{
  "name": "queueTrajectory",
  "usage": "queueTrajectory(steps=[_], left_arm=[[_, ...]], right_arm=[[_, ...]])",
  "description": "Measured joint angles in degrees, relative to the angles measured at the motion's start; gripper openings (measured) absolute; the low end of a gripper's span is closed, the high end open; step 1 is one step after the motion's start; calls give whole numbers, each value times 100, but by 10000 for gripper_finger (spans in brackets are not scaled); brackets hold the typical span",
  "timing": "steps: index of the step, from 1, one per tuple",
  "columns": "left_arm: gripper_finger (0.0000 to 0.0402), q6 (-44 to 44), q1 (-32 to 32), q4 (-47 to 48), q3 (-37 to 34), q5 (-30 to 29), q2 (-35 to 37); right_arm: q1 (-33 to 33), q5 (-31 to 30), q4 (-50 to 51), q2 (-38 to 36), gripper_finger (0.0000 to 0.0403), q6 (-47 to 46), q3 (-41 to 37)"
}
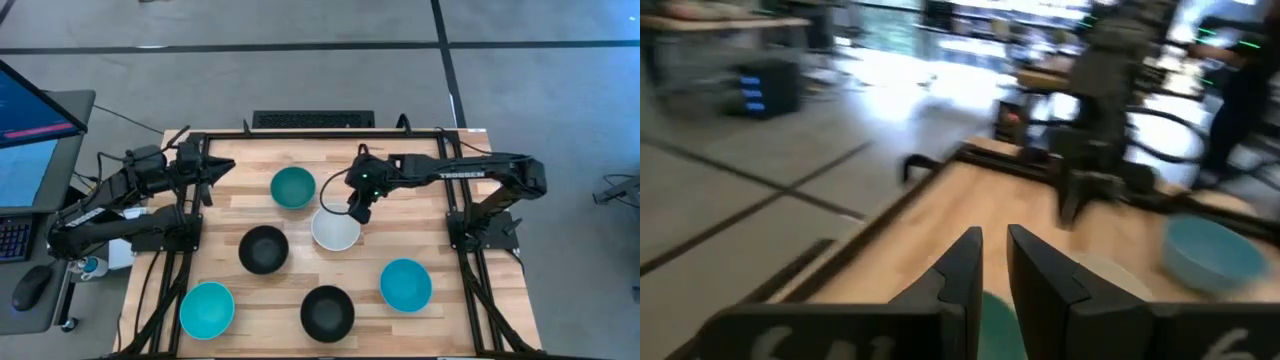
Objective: Nest bowls inside each other
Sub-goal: Stack the white bowl on top of the bottom black bowl
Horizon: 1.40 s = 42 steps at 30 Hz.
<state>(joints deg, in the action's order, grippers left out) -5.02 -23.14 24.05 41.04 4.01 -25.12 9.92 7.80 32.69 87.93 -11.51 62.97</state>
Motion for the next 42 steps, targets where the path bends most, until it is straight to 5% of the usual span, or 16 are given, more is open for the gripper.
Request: queueTrajectory(steps=[5, 15, 26, 35, 42], left_arm=[[41, -20, 2, 260, 0, 1009, 0], [41, -161, 2, 288, 0, 1954, 0], [41, -15, 2, 299, 0, 1978, -2], [41, -18, 2, 302, 0, 1974, -1], [41, -2, 2, 302, 0, 1971, -2]], right_arm=[[-3, 29, 3, 220, 74, 3, 79], [22, 139, 252, 237, 74, 137, 275], [179, 508, 283, 237, 74, -222, 277], [307, 278, -785, 237, 74, -216, 277], [294, 321, -47, 246, 74, -366, 228]])
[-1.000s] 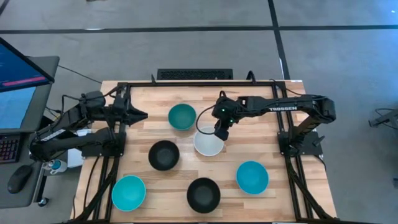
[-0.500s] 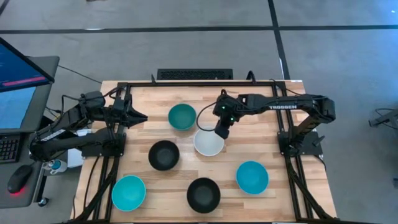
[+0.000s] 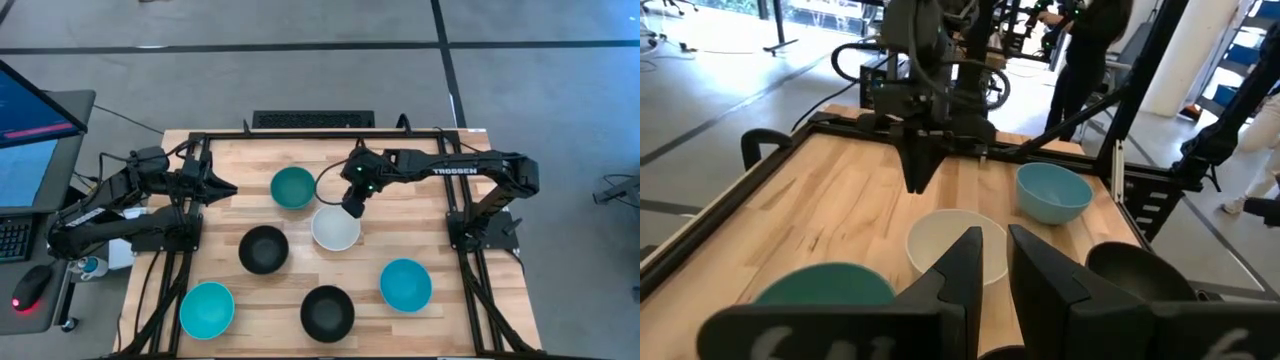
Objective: Nest bowls inside each other
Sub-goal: Stack the white bowl on top of the bottom black bowl
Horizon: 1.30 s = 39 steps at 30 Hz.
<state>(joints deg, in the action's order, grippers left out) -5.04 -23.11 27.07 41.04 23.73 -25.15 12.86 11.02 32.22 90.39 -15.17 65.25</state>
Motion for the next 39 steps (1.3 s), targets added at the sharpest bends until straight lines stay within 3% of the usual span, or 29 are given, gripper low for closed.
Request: queueTrajectory(steps=[10, 39], left_arm=[[41, -39, -2, -7, -2, -13, 2], [41, -72, 0, -87, -4, -52, 0]], right_arm=[[-131, 413, 4, 793, 74, -21, 70], [108, 410, 400, 734, 74, 270, 178]])
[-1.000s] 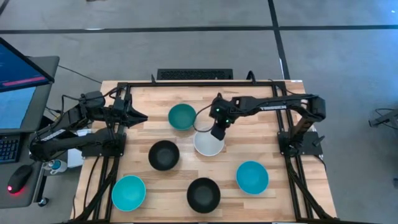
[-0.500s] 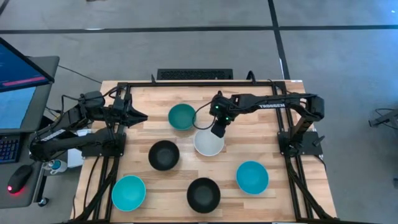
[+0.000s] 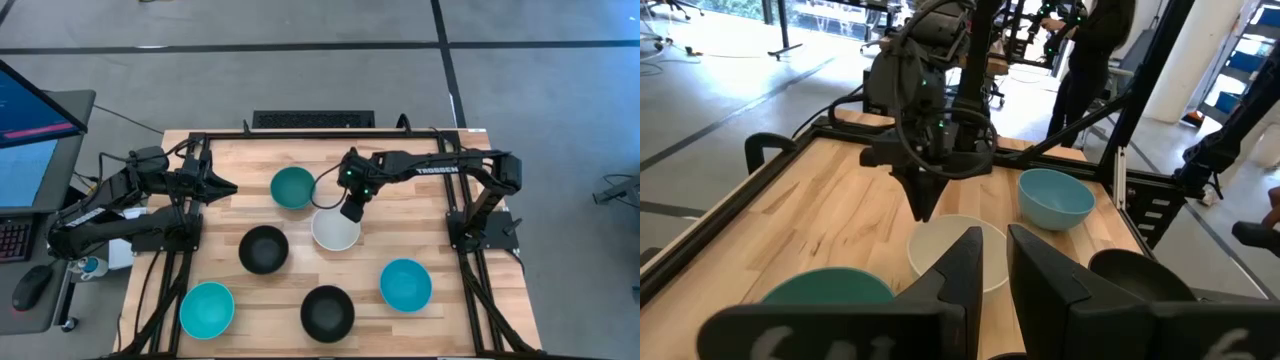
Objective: Nest bowls inside each other
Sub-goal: Stack the white bowl on top of the bottom black bowl
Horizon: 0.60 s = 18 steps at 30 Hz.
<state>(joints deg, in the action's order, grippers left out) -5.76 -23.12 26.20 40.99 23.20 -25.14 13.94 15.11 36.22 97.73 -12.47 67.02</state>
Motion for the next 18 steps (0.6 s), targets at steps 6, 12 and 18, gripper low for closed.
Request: queueTrajectory(steps=[6, 12, 18], left_arm=[[41, 0, -2, 0, 0, -4, 0], [41, 2, 0, 0, 0, -4, 0], [41, 24, -2, 0, 0, -55, 0]], right_arm=[[-39, -35, 5, 106, 74, 31, -9], [-27, -175, -212, 103, 74, -50, -103], [-23, -175, -238, 101, 74, 35, -103]])
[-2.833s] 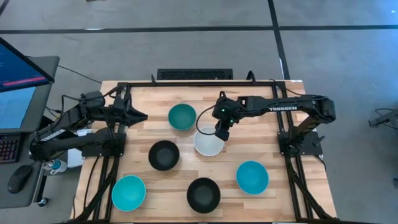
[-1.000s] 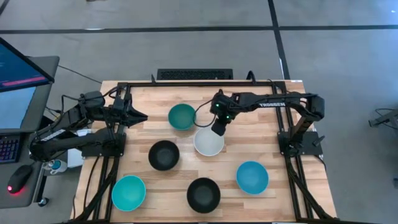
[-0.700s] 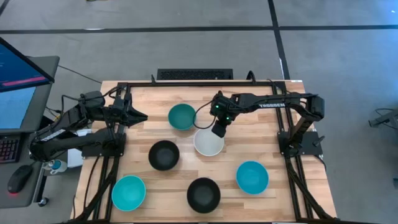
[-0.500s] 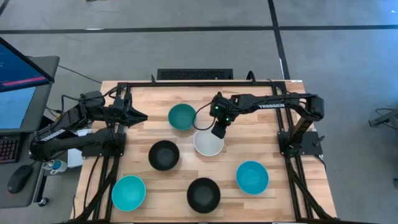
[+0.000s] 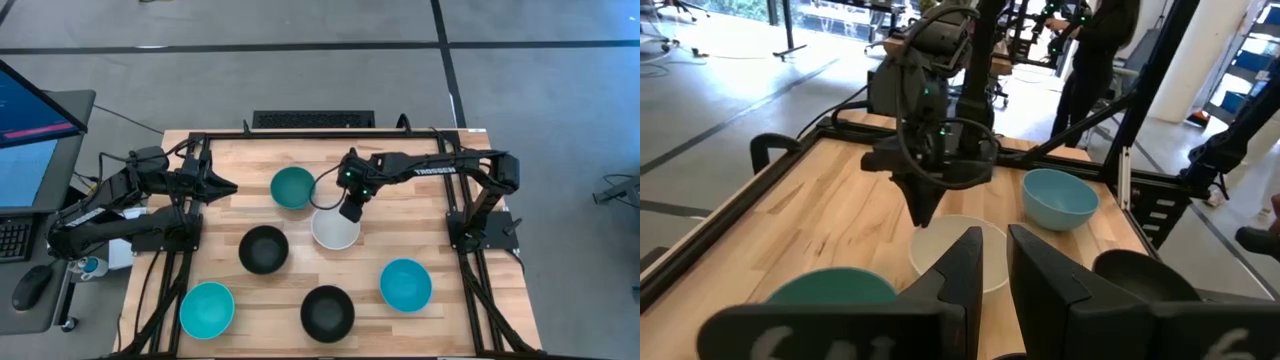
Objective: Nest bowls inside each other
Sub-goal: Stack the white bowl on top of the bottom black bowl
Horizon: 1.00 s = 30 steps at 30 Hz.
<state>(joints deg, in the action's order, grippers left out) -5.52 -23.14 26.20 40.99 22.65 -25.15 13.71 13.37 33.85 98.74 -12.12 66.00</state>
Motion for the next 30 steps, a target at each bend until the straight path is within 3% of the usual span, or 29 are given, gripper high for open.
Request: queueTrajectory(steps=[10, 22, 27, 30], left_arm=[[41, 13, 0, 2, 0, -17, 0], [41, 11, -12, 0, 0, -94, 1], [41, 13, -36, -9, 0, -123, 4], [41, 13, -37, -7, 0, -169, 2]], right_arm=[[-22, 146, -1, 14, 74, 12, 0], [-204, 156, -326, 702, 73, 0, 106], [-260, -104, -422, 748, 21, 180, 173], [-282, -409, -279, 675, 14, 306, 175]])
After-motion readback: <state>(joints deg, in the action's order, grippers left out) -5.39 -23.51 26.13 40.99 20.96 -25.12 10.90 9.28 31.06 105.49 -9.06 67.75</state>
